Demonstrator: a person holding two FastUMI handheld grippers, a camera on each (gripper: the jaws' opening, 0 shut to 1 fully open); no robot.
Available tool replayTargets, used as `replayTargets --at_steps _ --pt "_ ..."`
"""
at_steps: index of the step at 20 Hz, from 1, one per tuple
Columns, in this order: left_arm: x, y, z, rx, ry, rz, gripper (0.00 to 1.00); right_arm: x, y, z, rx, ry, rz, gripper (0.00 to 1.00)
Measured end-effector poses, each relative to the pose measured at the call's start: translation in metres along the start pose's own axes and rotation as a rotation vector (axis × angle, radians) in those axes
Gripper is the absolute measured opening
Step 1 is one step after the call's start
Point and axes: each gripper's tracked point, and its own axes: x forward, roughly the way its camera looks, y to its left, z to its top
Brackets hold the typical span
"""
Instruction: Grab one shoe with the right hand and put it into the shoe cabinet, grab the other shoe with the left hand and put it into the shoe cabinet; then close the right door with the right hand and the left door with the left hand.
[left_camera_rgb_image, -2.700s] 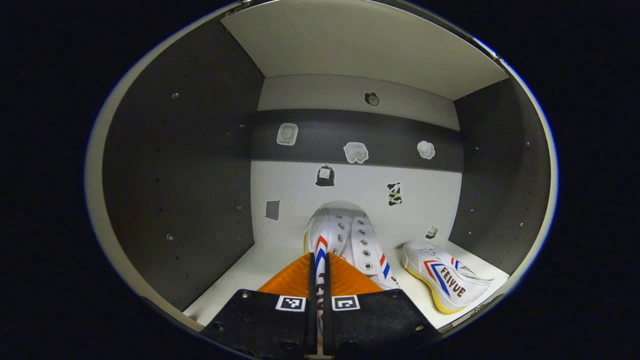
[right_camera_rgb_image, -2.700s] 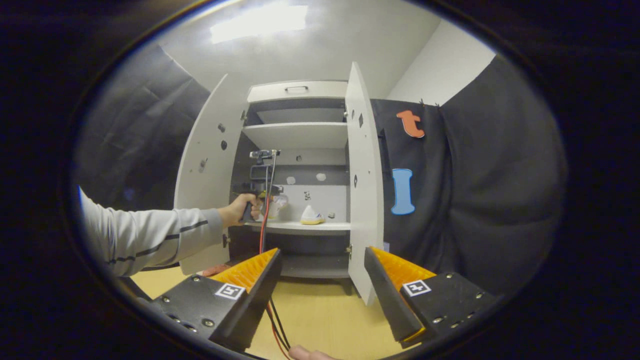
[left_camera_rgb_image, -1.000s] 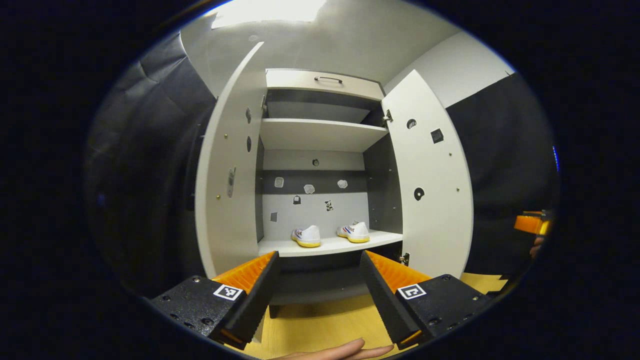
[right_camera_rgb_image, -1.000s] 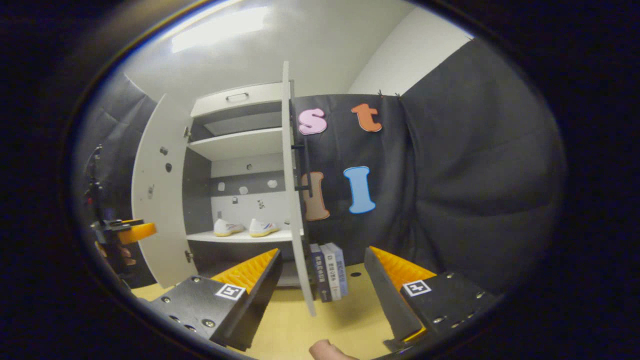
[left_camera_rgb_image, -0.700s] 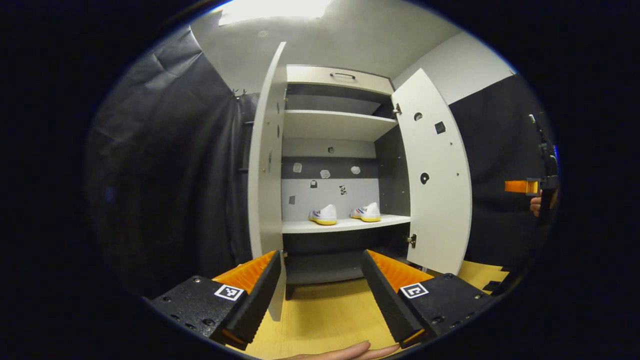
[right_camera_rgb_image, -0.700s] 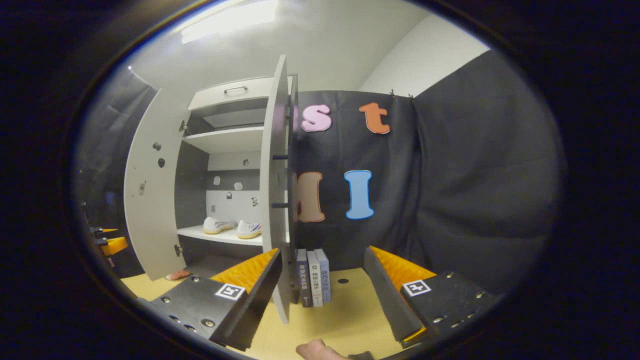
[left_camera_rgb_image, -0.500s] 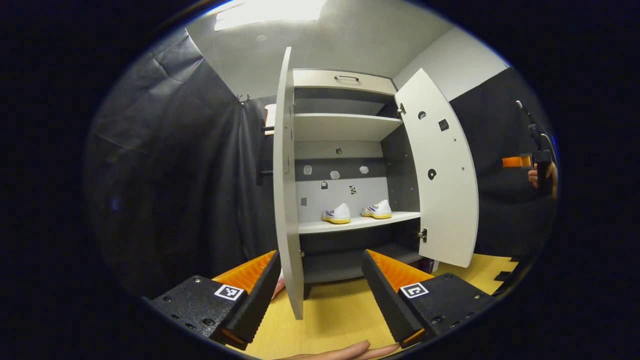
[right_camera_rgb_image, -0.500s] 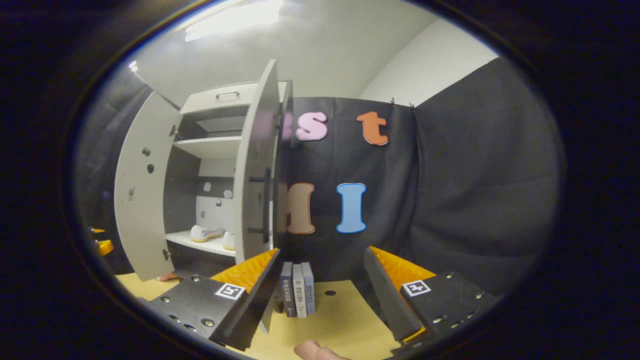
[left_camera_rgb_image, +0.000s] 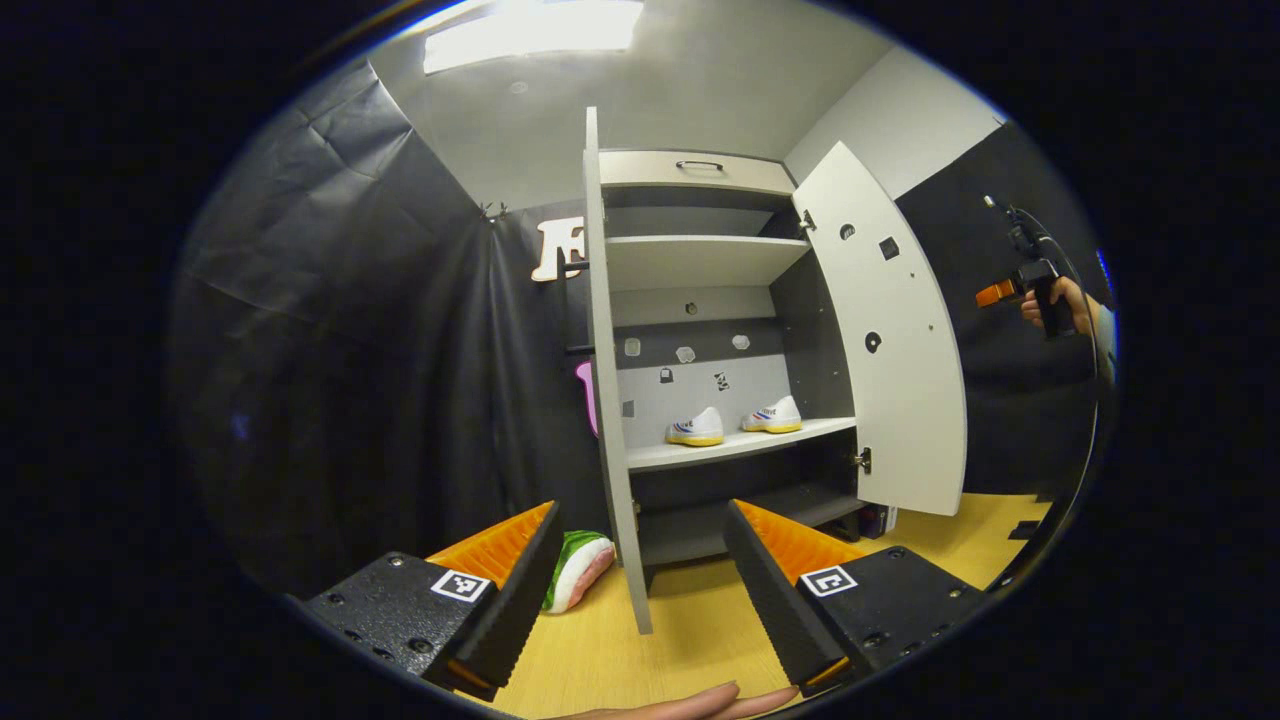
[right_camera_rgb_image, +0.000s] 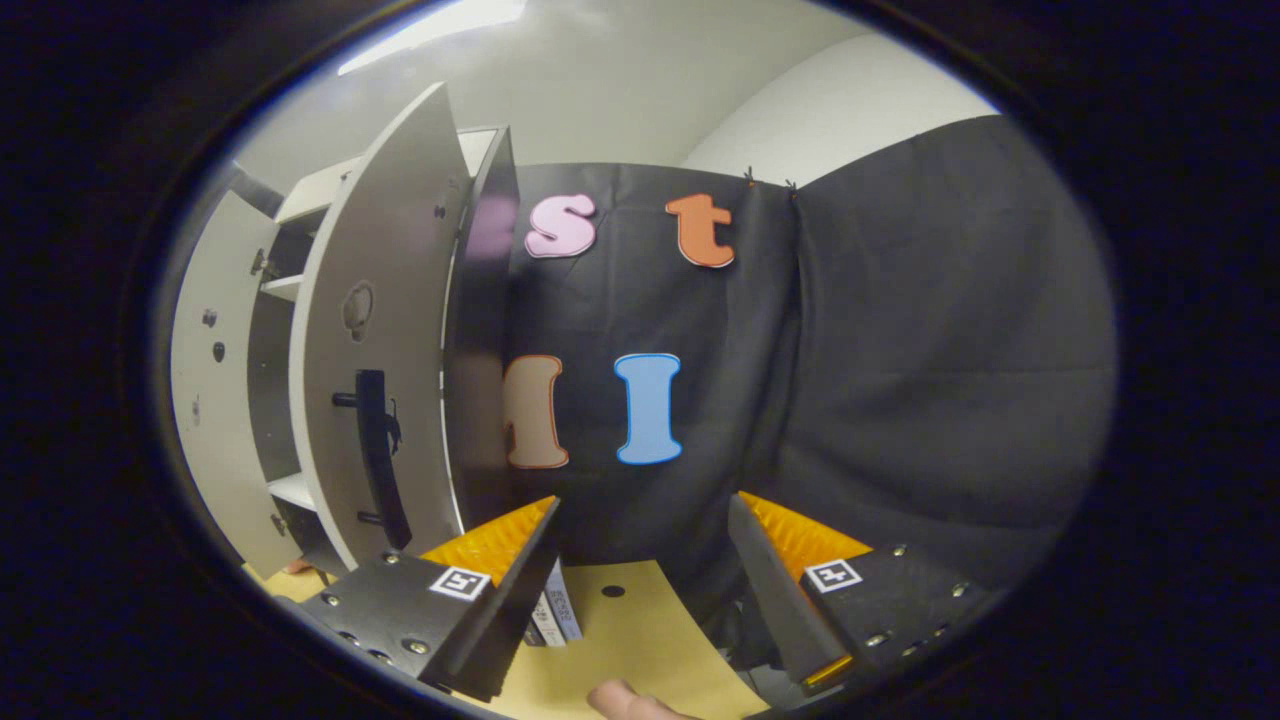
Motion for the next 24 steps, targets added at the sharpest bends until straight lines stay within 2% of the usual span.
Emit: replayTargets --at_steps 1,2,3,4,7,8,9,10,11,14,16,18,19,21,24 --pt "-0.001 0.001 -0.001 -0.002 0.000 0.001 1.00 0.007 0.008 0.001 -0.002 0.002 0.012 0.99" --pt "-0.001 0.000 -0.001 -0.005 -0.010 -0.006 1.00 0.013 0.017 -0.002 -0.002 0.010 0.024 0.98" --pt "0.000 0.000 -0.003 -0.005 -0.002 -0.008 0.97 0.016 0.029 -0.006 -0.007 0.017 0.040 0.94" --pt "0.000 0.003 -0.007 -0.004 0.003 -0.006 1.00 0.018 0.043 -0.010 -0.023 0.021 0.063 0.99" --pt "0.002 0.009 -0.012 -0.002 0.015 0.002 0.97 0.021 0.087 -0.018 -0.059 0.029 0.148 0.99" --pt "0.001 0.009 -0.014 -0.010 0.019 0.002 0.97 0.018 0.105 -0.018 -0.042 0.032 0.195 0.99" --pt "0.001 0.010 -0.016 -0.015 0.021 0.000 0.97 0.018 0.118 -0.020 -0.031 0.038 0.209 1.00" --pt "0.000 0.011 -0.019 -0.018 0.027 0.001 0.97 0.020 0.116 -0.017 -0.030 0.029 0.209 1.00" --pt "0.000 0.012 -0.021 -0.020 0.031 0.002 1.00 0.020 0.115 -0.016 -0.033 0.032 0.197 0.90" --pt "0.003 0.012 -0.028 -0.033 0.052 -0.001 1.00 0.017 0.113 -0.018 -0.020 0.029 0.166 0.87" --pt "0.004 0.012 -0.031 -0.044 0.063 -0.004 0.97 0.013 0.117 -0.016 -0.036 0.010 0.155 0.90" --pt "0.001 0.013 -0.031 -0.052 0.063 -0.001 0.97 0.009 0.129 -0.016 -0.045 0.007 0.171 0.87" --pt "0.001 0.015 -0.031 -0.054 0.060 0.004 0.97 0.007 0.137 -0.015 -0.051 0.007 0.187 0.90" --pt "0.001 0.016 -0.031 -0.056 0.062 0.012 0.97 0.002 0.159 -0.015 -0.060 0.003 0.223 0.87" --pt "0.003 0.018 -0.029 -0.061 0.058 0.016 0.97 -0.003 0.188 -0.016 -0.048 -0.001 0.261 0.90"
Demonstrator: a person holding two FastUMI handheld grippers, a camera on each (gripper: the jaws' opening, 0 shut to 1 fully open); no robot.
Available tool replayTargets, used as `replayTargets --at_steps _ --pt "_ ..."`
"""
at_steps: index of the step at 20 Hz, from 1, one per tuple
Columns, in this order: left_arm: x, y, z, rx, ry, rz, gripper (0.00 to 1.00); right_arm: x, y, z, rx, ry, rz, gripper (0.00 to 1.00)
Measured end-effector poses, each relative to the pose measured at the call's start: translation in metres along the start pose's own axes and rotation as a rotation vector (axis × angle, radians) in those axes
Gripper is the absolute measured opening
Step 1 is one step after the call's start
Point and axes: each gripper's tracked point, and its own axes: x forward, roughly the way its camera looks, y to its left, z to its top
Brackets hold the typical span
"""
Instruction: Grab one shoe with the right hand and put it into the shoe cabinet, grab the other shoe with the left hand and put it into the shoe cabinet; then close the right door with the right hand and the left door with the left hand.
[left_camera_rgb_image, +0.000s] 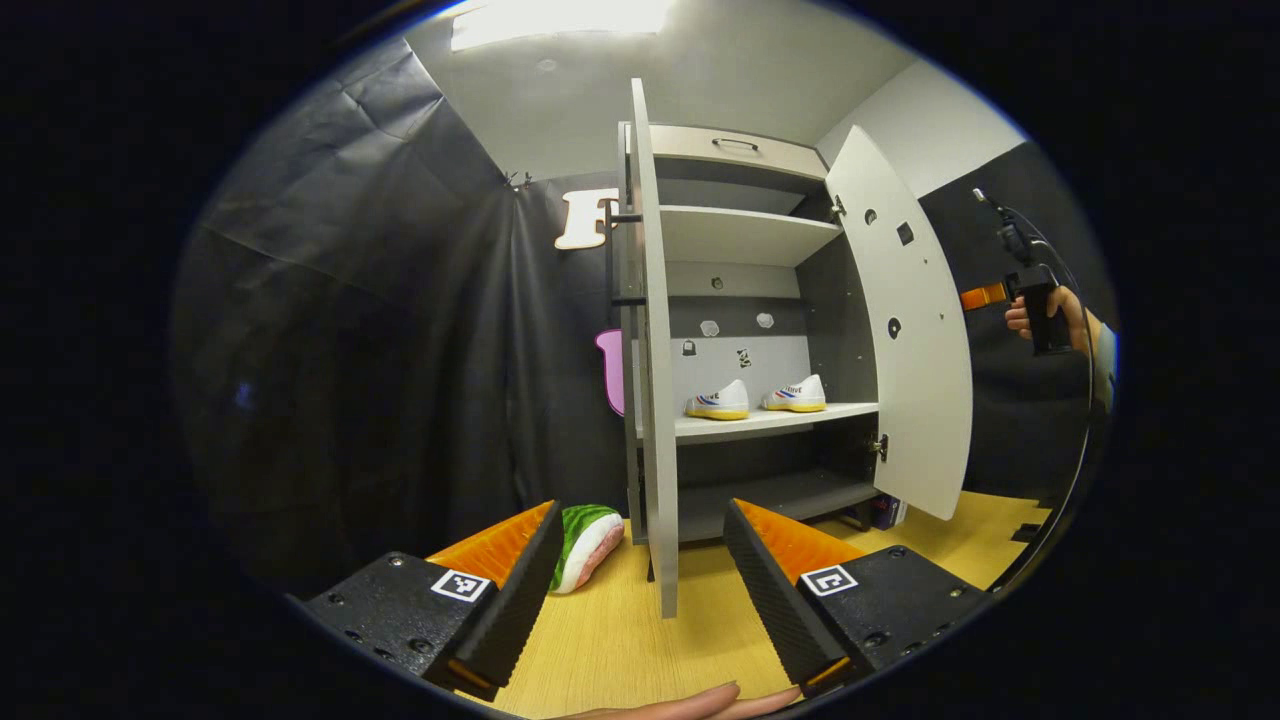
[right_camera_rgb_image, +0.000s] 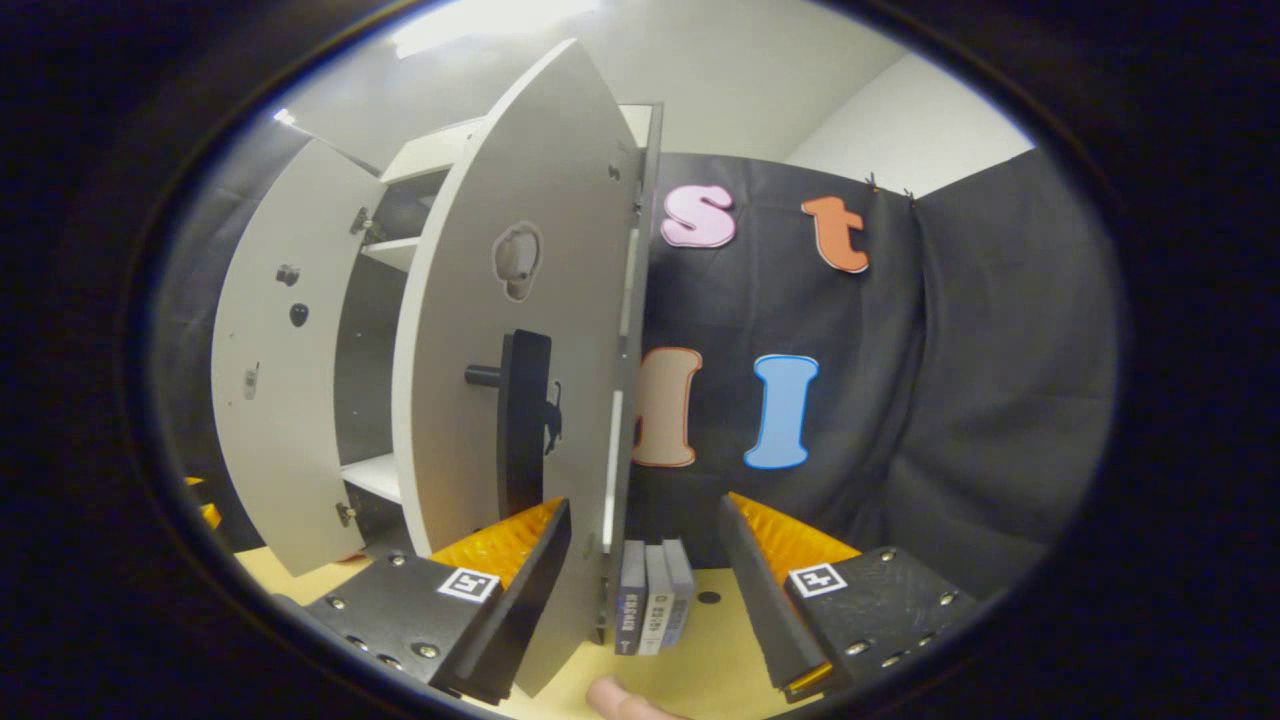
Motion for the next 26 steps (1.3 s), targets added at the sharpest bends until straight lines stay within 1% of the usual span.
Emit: replayTargets --at_steps 2,5,7,8,9,10,11,12,13,14,15,16,17,18,19,20,21,22,23,24,26 --pt "-0.001 0.005 0.001 0.007 0.002 0.011 0.97 0.002 0.013 -0.003 0.033 0.008 0.004 0.90" --pt "-0.005 0.014 0.009 0.023 -0.013 0.034 0.97 0.006 0.017 -0.001 0.049 0.004 -0.029 0.87" --pt "-0.006 0.020 0.014 0.026 -0.024 0.047 0.97 0.007 0.024 0.000 0.039 -0.005 -0.034 0.87" --pt "-0.006 0.022 0.016 0.025 -0.026 0.049 1.00 0.008 0.028 0.001 0.033 -0.010 -0.035 0.90" --pt "-0.006 0.022 0.017 0.021 -0.026 0.051 0.97 0.009 0.033 0.001 0.028 -0.012 -0.038 0.87" --pt "-0.005 0.023 0.018 0.017 -0.028 0.052 1.00 0.010 0.039 0.001 0.026 -0.015 -0.041 0.87" --pt "-0.005 0.024 0.020 0.014 -0.025 0.055 1.00 0.008 0.047 0.002 0.021 -0.015 -0.034 0.90" --pt "-0.003 0.026 0.020 0.013 -0.018 0.059 1.00 0.006 0.060 0.002 0.005 -0.019 -0.015 0.87" --pt "-0.001 0.025 0.020 0.011 -0.010 0.060 0.97 0.002 0.074 0.006 -0.023 -0.035 0.025 0.90" --pt "0.000 0.026 0.020 0.009 -0.002 0.062 0.97 0.000 0.088 0.010 -0.046 -0.048 0.055 0.88" --pt "0.001 0.028 0.020 0.007 0.012 0.069 0.97 -0.003 0.099 0.009 -0.056 -0.051 0.071 0.96" --pt "0.002 0.030 0.022 0.006 0.017 0.072 0.97 -0.010 0.104 0.008 -0.056 -0.050 0.075 0.96" --pt "0.003 0.032 0.026 0.011 0.021 0.079 1.00 -0.016 0.110 0.008 -0.057 -0.053 0.079 0.96" --pt "0.001 0.035 0.031 0.017 0.023 0.088 0.97 -0.023 0.116 0.007 -0.067 -0.055 0.084 0.95" --pt "-0.002 0.039 0.037 0.020 0.018 0.094 0.97 -0.030 0.122 0.006 -0.077 -0.059 0.096 0.96" --pt "-0.003 0.043 0.044 0.019 0.012 0.100 1.00 -0.035 0.128 0.005 -0.085 -0.062 0.108 0.96" --pt "-0.002 0.049 0.051 0.024 0.005 0.106 0.97 -0.041 0.133 0.003 -0.089 -0.062 0.116 0.96" --pt "0.000 0.055 0.055 0.030 0.016 0.112 1.00 -0.046 0.139 0.000 -0.092 -0.061 0.128 0.96" --pt "0.003 0.061 0.059 0.023 0.018 0.117 0.96 -0.052 0.145 -0.003 -0.099 -0.063 0.145 0.96" --pt "0.006 0.064 0.067 0.014 0.017 0.116 0.97 -0.058 0.150 -0.005 -0.107 -0.069 0.159 0.95" --pt "0.012 0.076 0.076 0.010 0.013 0.120 0.96 -0.069 0.154 -0.010 -0.131 -0.072 0.167 0.96"
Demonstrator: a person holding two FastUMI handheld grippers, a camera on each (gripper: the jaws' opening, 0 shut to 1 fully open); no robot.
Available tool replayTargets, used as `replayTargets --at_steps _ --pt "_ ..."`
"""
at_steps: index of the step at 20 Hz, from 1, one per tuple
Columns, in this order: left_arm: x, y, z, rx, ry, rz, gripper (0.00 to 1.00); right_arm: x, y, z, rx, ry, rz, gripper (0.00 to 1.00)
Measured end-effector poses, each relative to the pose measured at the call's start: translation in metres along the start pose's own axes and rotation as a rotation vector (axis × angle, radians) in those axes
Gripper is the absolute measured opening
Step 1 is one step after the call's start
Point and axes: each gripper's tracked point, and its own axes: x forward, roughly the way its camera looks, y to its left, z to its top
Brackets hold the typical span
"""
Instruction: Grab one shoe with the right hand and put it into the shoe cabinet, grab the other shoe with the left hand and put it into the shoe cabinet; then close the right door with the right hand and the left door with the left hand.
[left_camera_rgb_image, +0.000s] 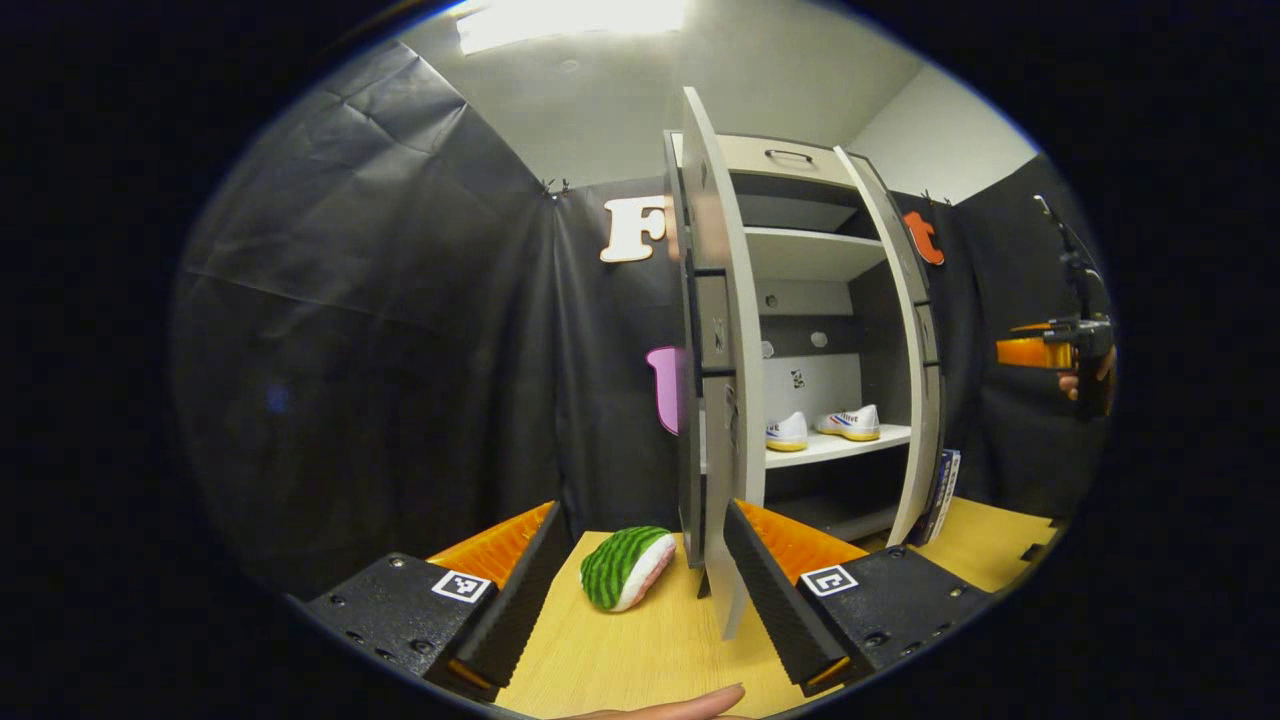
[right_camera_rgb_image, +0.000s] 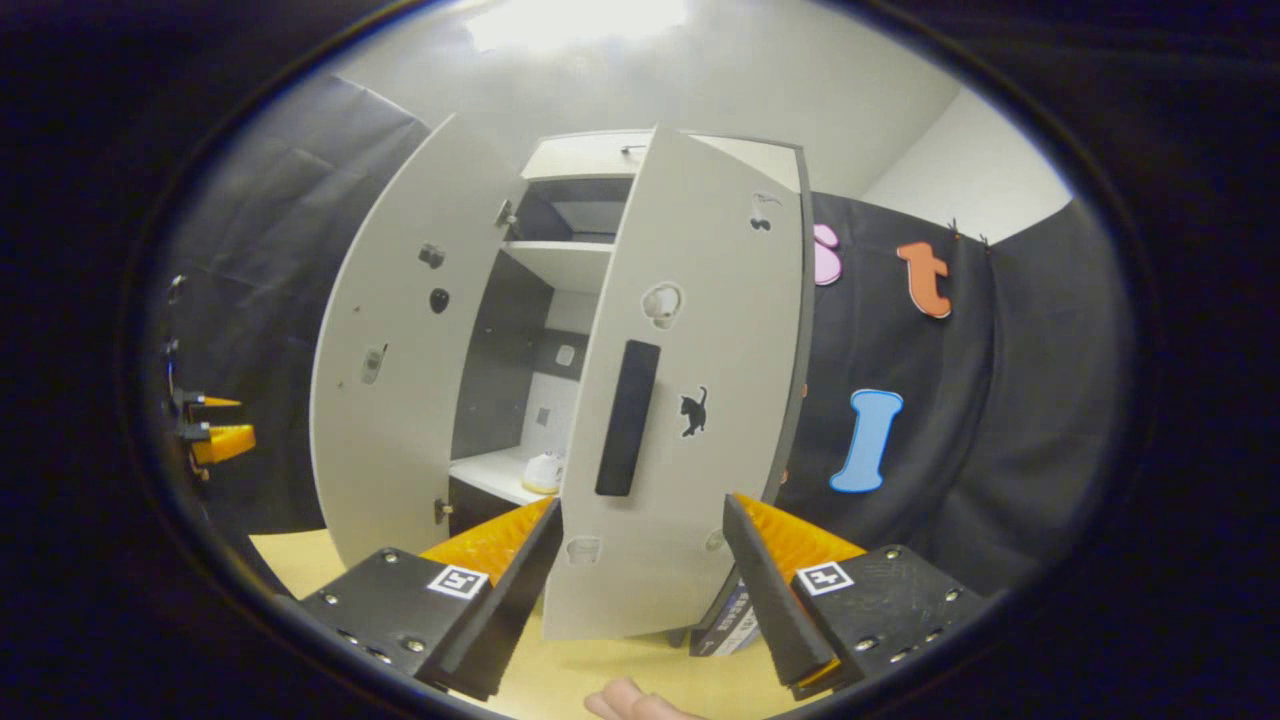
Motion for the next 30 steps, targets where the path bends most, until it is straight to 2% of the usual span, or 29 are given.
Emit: replayTargets --at_steps 1,5,9,11,12,13,16,17,19,22,24,25,28,30 --pt "0.003 0.006 0.006 0.005 -0.009 0.009 1.00 -0.006 0.004 0.000 -0.007 -0.003 0.003 0.96" --pt "0.026 0.014 0.024 0.024 -0.008 0.005 1.00 -0.032 0.018 -0.010 0.069 0.025 -0.019 0.96" --pt "0.049 0.016 0.038 -0.005 0.037 -0.034 0.97 -0.057 0.013 -0.022 0.154 0.043 -0.114 0.96" --pt "0.061 0.018 0.054 -0.002 0.019 -0.036 0.96 -0.069 0.014 -0.026 0.191 0.026 -0.131 0.96" --pt "0.069 0.020 0.060 -0.006 0.019 -0.030 1.00 -0.073 0.017 -0.032 0.201 0.028 -0.123 0.96" --pt "0.075 0.020 0.065 -0.013 0.026 -0.023 0.96 -0.076 0.017 -0.038 0.214 0.035 -0.118 0.96" --pt "0.084 0.019 0.071 -0.040 0.064 -0.022 0.97 -0.082 0.018 -0.054 0.242 0.046 -0.099 0.96" --pt "0.087 0.015 0.074 -0.023 0.070 -0.029 1.00 -0.084 0.022 -0.052 0.250 0.024 -0.077 0.96" --pt "0.098 0.008 0.085 0.017 0.054 -0.007 0.97 -0.091 0.028 -0.053 0.260 0.005 -0.042 0.96" --pt "0.106 -0.001 0.083 0.039 0.085 0.007 0.97 -0.102 0.024 -0.057 0.269 -0.010 -0.025 0.96" --pt "0.109 0.008 0.078 0.063 0.099 0.058 0.99 -0.111 0.017 -0.060 0.269 -0.018 -0.034 0.96" --pt "0.112 0.011 0.078 0.063 0.097 0.066 0.94 -0.121 0.018 -0.062 0.269 -0.024 -0.033 0.95" --pt "0.124 0.005 0.074 0.042 0.118 0.045 0.95 -0.132 0.009 -0.062 0.265 -0.038 -0.041 0.95" --pt "0.129 0.002 0.080 0.012 0.096 0.052 0.85 -0.136 0.004 -0.059 0.268 -0.052 -0.052 0.95"
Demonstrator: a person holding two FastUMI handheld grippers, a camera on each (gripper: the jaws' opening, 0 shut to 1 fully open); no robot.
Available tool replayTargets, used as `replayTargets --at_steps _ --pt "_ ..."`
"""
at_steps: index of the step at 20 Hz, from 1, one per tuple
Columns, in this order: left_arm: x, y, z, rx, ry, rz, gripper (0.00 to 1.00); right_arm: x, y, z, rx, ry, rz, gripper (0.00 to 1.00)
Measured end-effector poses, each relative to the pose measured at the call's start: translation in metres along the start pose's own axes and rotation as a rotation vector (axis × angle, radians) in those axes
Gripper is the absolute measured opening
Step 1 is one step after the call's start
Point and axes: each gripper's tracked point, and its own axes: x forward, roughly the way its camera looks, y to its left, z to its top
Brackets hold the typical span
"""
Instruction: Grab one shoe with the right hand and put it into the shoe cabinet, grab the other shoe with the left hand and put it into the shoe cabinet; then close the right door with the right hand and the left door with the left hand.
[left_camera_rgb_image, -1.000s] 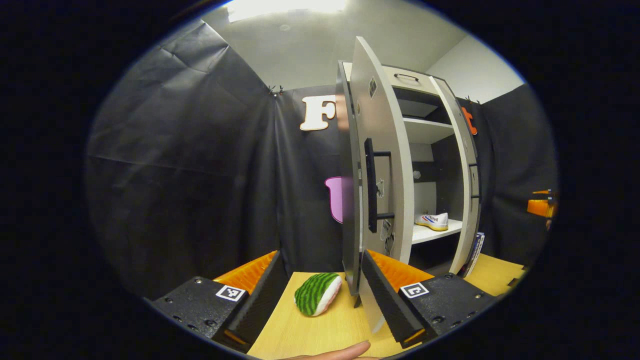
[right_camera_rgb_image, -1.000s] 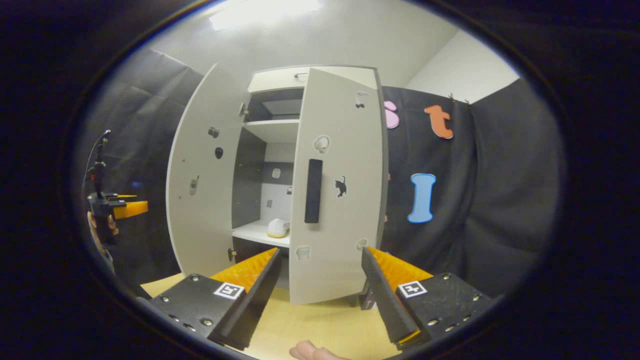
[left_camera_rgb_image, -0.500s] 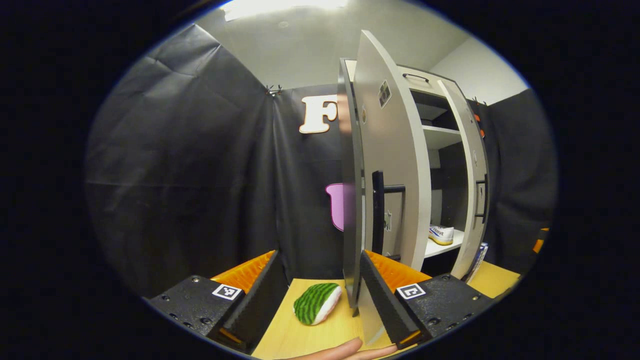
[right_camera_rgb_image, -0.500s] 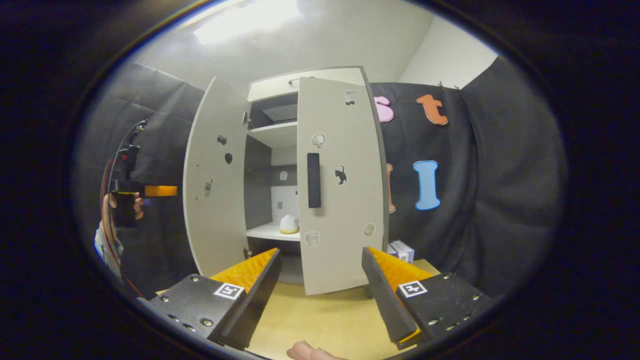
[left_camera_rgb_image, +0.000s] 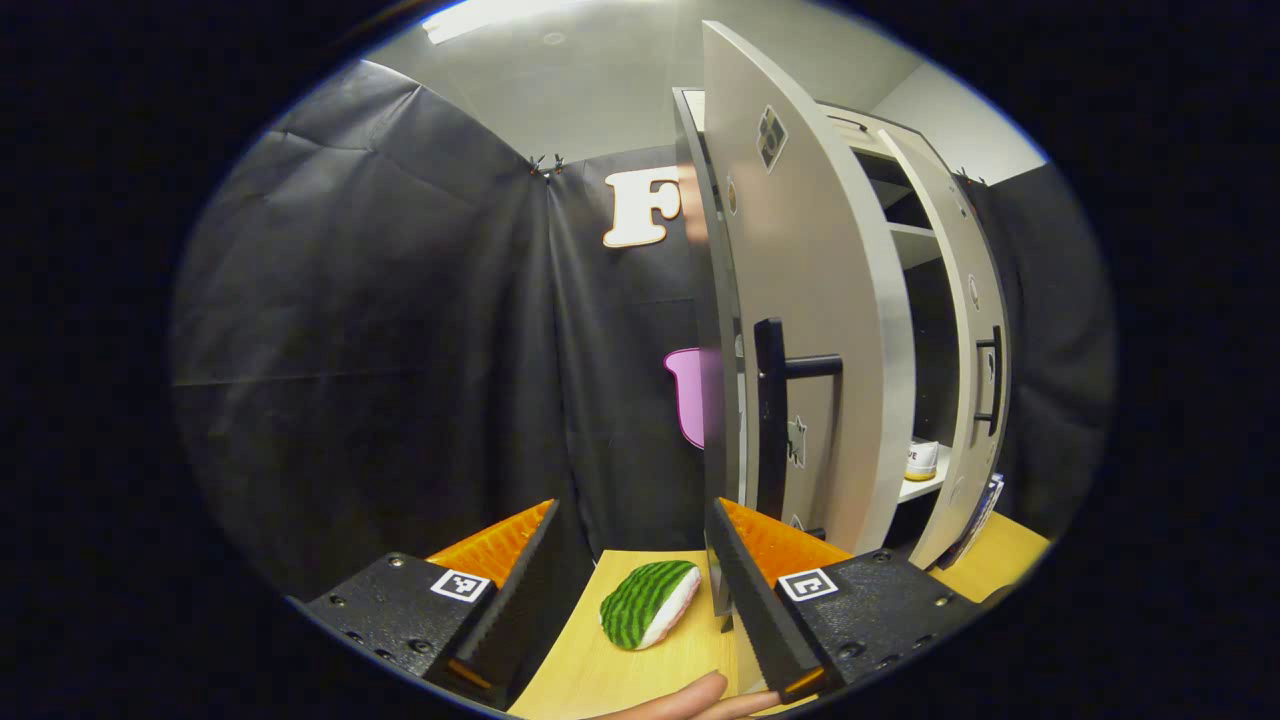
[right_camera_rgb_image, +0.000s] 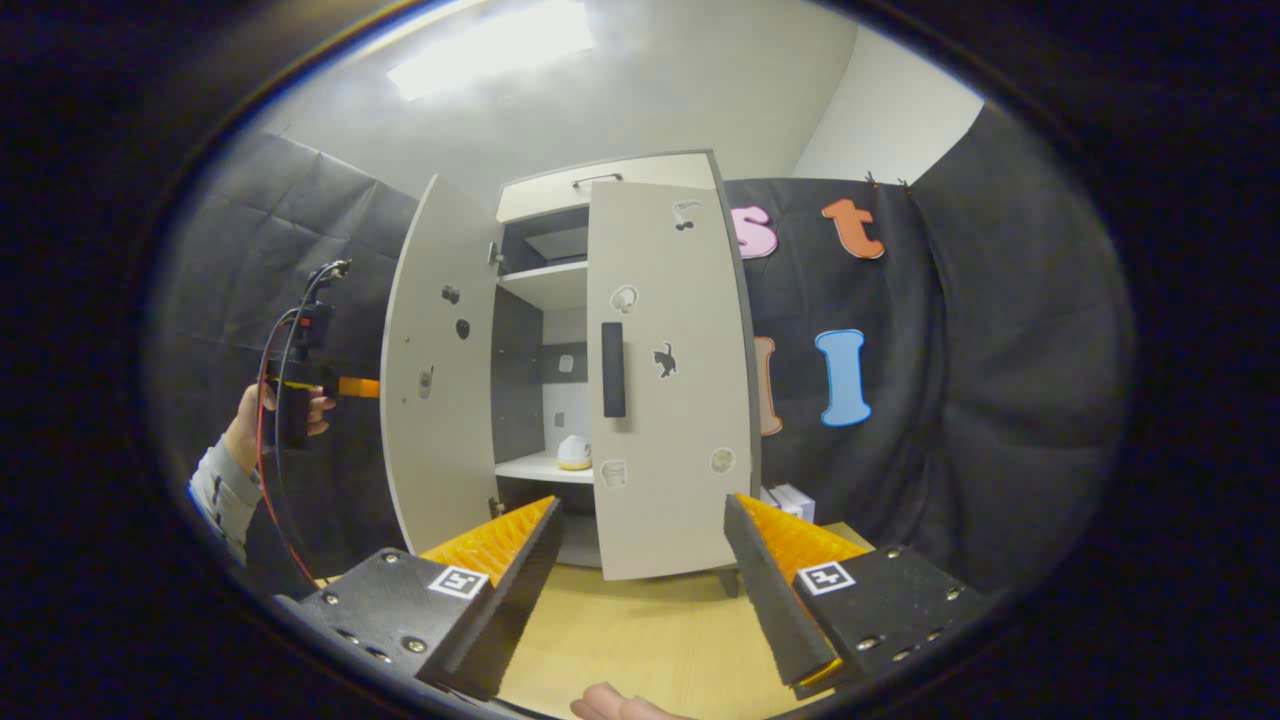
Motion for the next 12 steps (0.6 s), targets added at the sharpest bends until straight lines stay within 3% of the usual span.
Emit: replayTargets --at_steps 2,3,11,12 --pt "0.000 -0.007 -0.003 -0.031 0.029 -0.010 0.80 -0.002 0.001 0.000 0.011 -0.008 0.006 0.96" --pt "0.001 -0.012 -0.002 -0.030 0.027 -0.023 0.84 -0.002 0.003 0.000 0.015 -0.007 0.010 0.96" --pt "0.017 -0.067 -0.020 -0.064 0.107 -0.142 0.81 0.001 0.007 -0.011 0.012 0.011 0.019 0.96" --pt "0.021 -0.076 -0.024 -0.075 0.124 -0.167 0.84 0.000 0.004 -0.014 0.010 0.021 0.013 0.96"
